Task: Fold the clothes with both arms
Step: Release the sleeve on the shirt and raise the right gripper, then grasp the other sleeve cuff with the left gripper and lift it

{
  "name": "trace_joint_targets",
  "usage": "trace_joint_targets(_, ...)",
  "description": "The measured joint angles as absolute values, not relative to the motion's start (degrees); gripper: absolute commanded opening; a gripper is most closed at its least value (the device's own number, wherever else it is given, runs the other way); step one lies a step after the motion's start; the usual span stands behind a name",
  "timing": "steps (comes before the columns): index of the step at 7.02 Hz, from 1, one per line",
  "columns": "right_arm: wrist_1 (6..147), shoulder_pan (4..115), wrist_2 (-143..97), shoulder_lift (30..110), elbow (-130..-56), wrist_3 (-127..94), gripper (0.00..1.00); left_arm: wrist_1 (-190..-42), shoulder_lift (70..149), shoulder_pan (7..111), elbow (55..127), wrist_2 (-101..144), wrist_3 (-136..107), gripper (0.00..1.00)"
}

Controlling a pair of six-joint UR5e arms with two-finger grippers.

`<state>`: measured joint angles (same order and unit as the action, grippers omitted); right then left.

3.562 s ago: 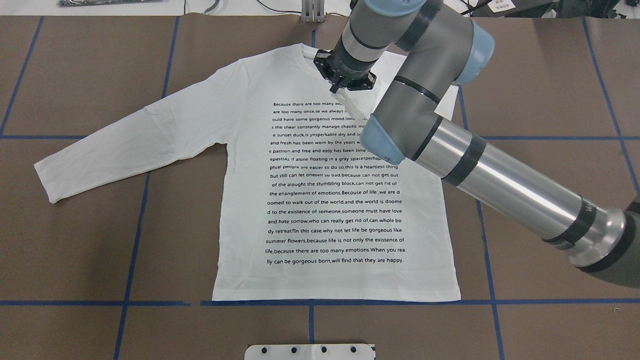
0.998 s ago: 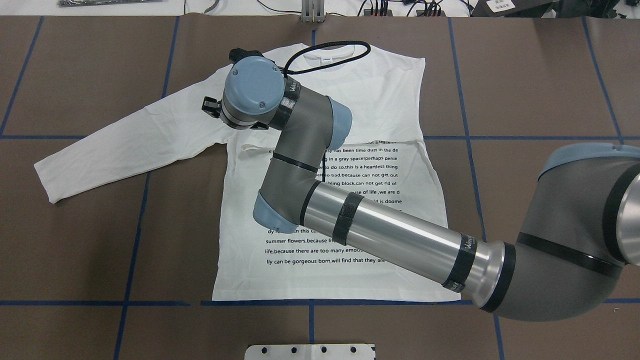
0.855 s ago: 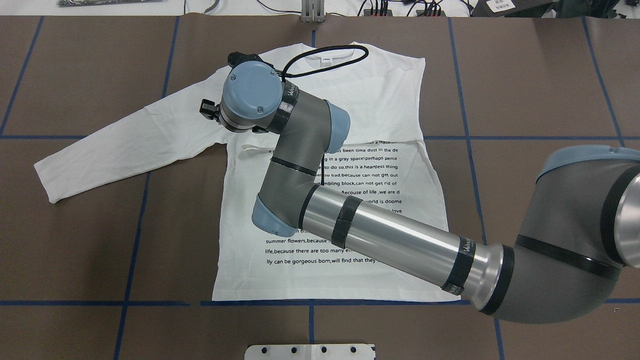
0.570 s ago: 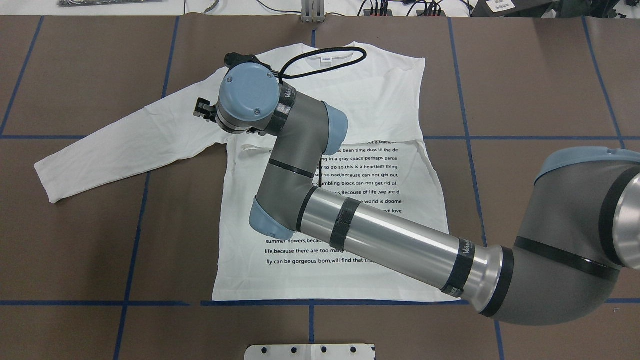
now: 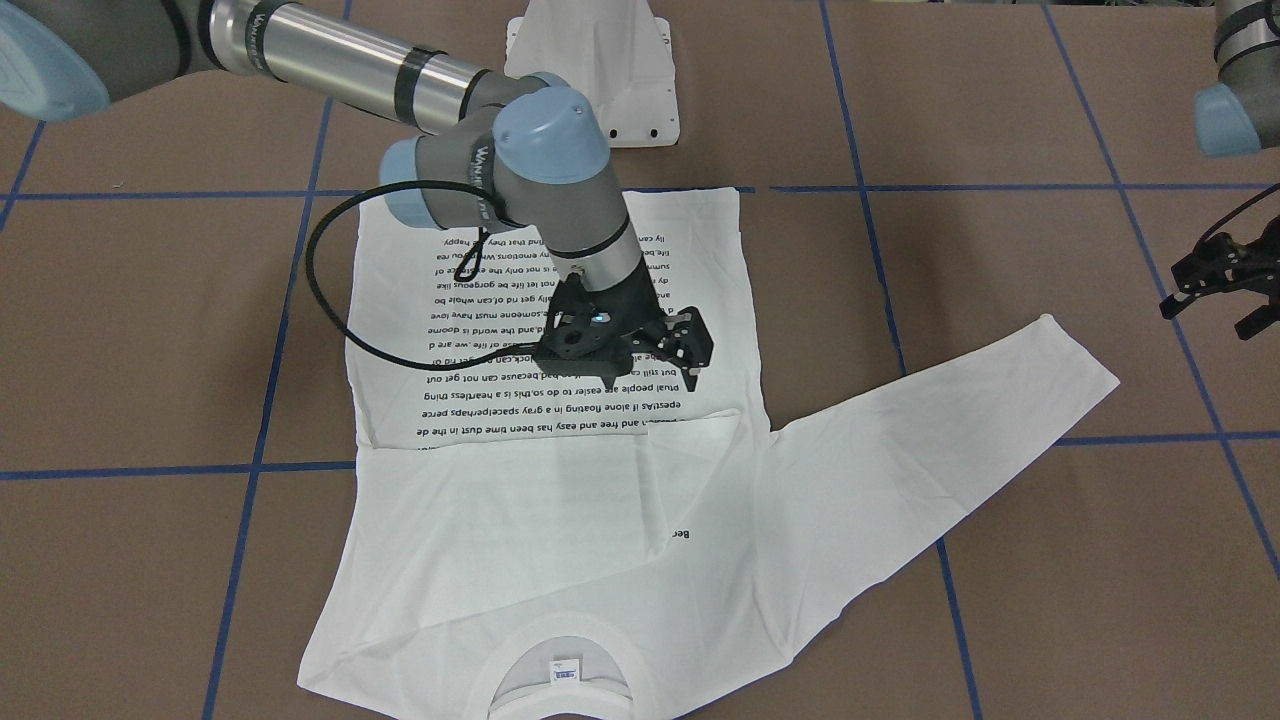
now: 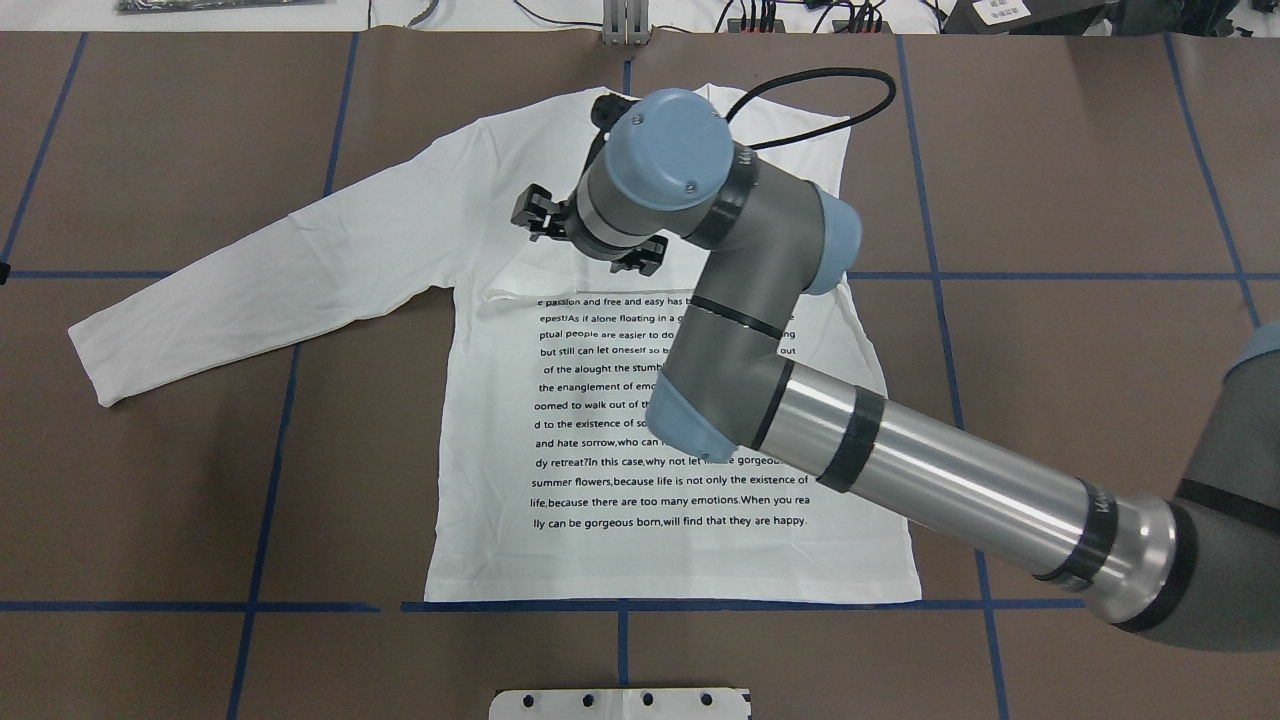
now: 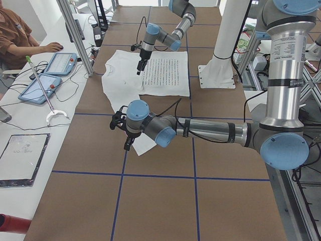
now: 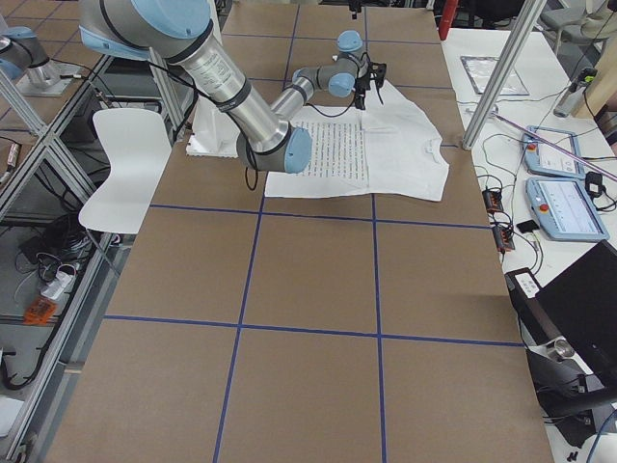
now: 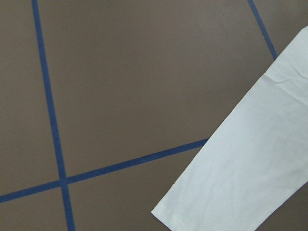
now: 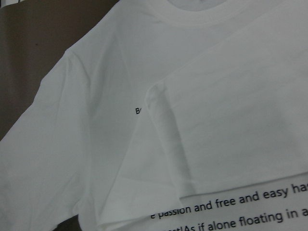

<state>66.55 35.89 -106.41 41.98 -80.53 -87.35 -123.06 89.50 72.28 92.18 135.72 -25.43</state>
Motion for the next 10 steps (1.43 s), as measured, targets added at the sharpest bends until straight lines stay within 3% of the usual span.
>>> trace_joint_targets(1,66.79,38.04,-109.05,47.66,-85.66,-87.06,0.99,-123.26,90.31,69.33,91.77,134.64,-31.52,0.85)
trace_joint_targets(4,66.77,40.13,-112.13,55.38,-91.85,-86.13,0.99,-123.58,90.76,63.39,91.68,133.88,-43.0,0.79)
trace_joint_targets(10,66.77,40.06,-111.56,56.77,-92.99,-86.05,0.99,-126.51,89.55,56.7,88.64,130.13,-51.0,0.74)
